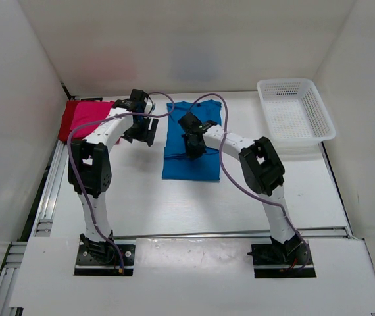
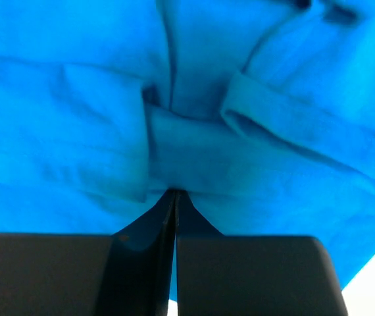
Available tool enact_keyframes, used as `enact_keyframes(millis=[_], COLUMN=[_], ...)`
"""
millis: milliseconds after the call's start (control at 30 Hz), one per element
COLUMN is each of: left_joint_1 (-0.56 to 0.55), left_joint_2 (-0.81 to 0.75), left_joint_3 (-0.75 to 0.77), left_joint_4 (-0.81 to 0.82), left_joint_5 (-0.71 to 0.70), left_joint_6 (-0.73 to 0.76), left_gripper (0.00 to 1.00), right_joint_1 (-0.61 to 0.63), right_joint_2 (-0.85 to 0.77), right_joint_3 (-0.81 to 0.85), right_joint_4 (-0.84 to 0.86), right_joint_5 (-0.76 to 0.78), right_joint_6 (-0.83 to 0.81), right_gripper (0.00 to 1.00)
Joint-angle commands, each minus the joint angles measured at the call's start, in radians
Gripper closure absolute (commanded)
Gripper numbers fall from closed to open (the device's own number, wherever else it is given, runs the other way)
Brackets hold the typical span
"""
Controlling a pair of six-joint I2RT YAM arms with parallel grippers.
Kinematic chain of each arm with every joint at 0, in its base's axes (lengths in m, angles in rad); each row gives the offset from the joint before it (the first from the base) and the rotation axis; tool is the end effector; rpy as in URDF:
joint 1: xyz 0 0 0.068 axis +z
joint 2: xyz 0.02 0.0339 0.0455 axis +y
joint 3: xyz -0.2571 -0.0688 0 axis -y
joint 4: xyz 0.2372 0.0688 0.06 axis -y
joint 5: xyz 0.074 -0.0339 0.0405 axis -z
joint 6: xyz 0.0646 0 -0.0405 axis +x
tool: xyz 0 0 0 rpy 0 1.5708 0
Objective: Fold and stack the t-shirts
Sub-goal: Fold the folded rectangular tshirt in 1/3 of the way
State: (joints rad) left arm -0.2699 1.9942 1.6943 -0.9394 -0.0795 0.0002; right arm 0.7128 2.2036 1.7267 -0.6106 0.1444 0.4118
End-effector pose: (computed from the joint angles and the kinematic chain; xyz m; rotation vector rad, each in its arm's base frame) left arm 0.4014 -0.1057 0.2043 0.3588 2.7792 0.0474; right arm 0.3650 0.3032 0.1431 -0.3508 2.6285 0.1862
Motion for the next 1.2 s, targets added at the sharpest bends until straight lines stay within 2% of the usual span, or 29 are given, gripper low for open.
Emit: enact_keyframes(millis=[0, 233, 700, 967, 1133, 1167], left_joint_1=[0.006, 0.006, 0.006, -0.014, -0.049, -0.061], left_joint_2=[-0.066, -0.057, -0.057, -0.057, -0.057, -0.057], left_joint_3=[-0.001, -0.001, -0.031, -0.059, -0.059, -0.059], left_joint_4=[0.017, 0.017, 0.017, -0.001, -0.056, -0.056], left_joint_5=[-0.002, -0.002, -0.002, -0.025, 0.084, 0.104], left_joint_6=[0.000, 0.000, 0.000, 0.000, 0.000, 0.000], left_gripper=[0.13, 0.13, 0.13, 0.13, 0.10, 0.10], right_joint_1=[-0.003, -0.003, -0.130, -0.160, -0.202, -0.228], right_joint_2=[0.073, 0.094, 0.248, 0.179, 0.081, 0.043], right_joint_3=[0.074, 0.191, 0.471, 0.476, 0.380, 0.337], right_joint_4=[-0.021, -0.021, -0.031, 0.014, -0.032, -0.046], right_joint_5=[0.043, 0.165, 0.196, 0.187, 0.120, 0.047], right_joint_6=[0.005, 0.028, 0.047, 0.058, 0.030, 0.030], right_gripper=[1.00, 0.99, 0.96, 0.91, 0.76, 0.71])
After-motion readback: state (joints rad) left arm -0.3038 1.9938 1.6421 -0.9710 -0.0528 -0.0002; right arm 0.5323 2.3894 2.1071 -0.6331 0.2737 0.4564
